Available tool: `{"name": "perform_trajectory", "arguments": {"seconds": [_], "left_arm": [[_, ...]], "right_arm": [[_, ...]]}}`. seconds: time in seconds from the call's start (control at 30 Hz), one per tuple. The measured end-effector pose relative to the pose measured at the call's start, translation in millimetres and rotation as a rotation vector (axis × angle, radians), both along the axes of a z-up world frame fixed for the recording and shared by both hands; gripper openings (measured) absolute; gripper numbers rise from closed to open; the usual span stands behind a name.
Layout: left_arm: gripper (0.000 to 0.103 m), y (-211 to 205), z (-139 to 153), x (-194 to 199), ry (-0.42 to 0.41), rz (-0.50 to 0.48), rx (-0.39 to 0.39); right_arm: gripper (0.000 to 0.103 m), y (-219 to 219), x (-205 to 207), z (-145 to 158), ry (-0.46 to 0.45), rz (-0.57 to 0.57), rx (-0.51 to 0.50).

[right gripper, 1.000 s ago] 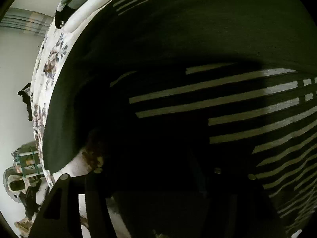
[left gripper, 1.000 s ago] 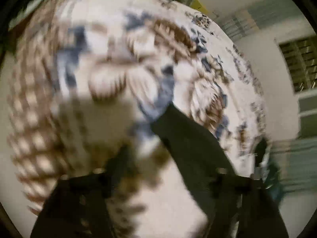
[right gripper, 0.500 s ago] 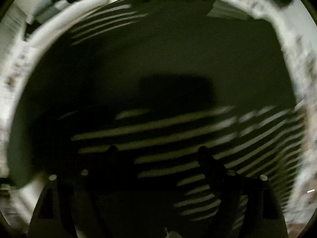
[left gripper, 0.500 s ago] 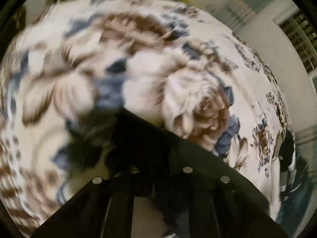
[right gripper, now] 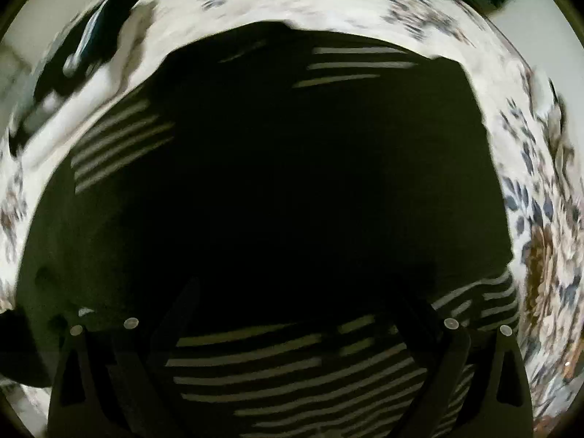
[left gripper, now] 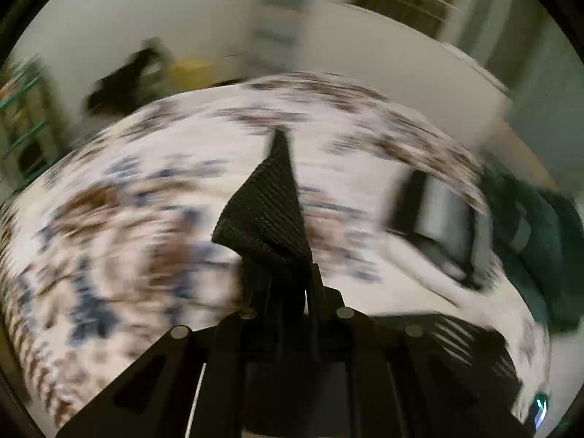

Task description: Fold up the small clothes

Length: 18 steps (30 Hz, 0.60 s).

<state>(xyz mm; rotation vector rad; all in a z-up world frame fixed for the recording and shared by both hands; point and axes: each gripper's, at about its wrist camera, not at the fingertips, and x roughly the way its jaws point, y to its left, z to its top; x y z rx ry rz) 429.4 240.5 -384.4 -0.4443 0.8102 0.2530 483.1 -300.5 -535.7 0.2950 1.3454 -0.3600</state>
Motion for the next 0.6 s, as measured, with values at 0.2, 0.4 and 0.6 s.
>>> {"name": "perform_trajectory", "arguments": {"seconds": [0.2, 0.4, 0.6], "left_arm": [[0.009, -227, 2, 57, 0.013, -0.384, -0.069], [0.009, -438, -52, 61, 0.157, -0.709, -0.13], [0.014, -554, -108, 54, 0.326, -0.816, -0.023]], "right_arm": [[0.101, -114, -39, 7, -0.014, -0.147, 0.132], [0.101, -227, -91, 17, -0.006, -0.284, 0.145], [0.101, -330, -147, 18, -0.067, -0.481, 0.383]]}}
